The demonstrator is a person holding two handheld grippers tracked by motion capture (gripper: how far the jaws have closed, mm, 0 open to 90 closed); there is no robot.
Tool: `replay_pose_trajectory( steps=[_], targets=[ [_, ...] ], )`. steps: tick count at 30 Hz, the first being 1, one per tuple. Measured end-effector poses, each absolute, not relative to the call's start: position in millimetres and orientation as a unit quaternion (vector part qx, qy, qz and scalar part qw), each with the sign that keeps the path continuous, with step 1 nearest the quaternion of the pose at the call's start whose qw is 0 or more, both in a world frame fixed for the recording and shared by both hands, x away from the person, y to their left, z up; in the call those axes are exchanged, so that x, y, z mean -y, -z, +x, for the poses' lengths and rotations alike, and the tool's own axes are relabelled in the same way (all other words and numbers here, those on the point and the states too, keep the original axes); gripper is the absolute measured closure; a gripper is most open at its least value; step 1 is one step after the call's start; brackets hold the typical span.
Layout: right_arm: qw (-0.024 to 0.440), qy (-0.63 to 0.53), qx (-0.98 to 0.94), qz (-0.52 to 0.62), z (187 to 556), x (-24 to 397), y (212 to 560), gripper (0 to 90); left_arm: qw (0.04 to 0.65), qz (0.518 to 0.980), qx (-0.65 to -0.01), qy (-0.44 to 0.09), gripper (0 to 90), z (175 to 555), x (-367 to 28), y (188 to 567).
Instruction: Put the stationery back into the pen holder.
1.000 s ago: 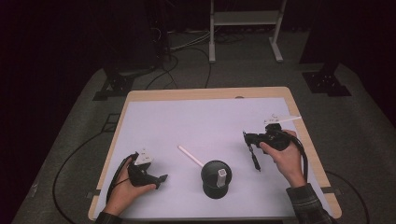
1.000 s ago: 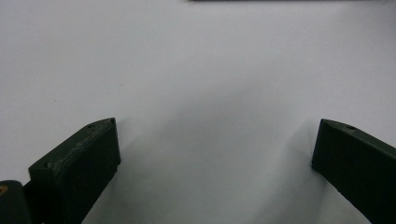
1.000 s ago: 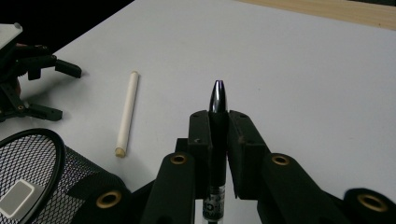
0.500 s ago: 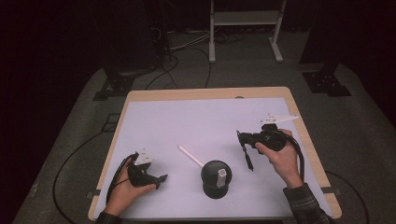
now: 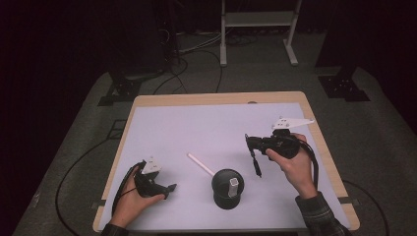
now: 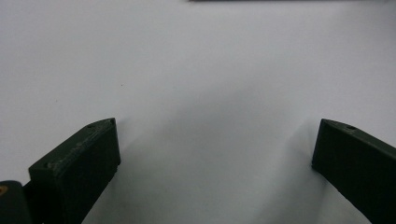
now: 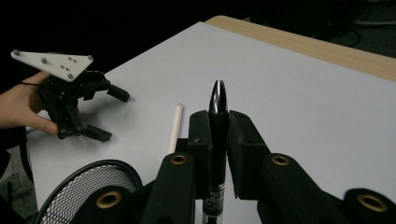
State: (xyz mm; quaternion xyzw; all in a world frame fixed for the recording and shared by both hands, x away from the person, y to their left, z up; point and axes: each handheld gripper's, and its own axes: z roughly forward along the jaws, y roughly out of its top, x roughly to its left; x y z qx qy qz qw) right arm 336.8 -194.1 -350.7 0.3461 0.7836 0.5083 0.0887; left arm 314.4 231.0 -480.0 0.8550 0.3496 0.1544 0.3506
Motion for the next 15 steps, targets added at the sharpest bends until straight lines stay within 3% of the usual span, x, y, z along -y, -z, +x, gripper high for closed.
replay_pose_trajectory(
  steps=[15],
  targets=[
    [0.099, -0.535, -0.777, 0.316, 322.2, 184.2, 328.8, 79.3, 0.351, 0.855, -0.350, -0.154, 0.0, 314.6, -231.1, 480.2]
  ],
)
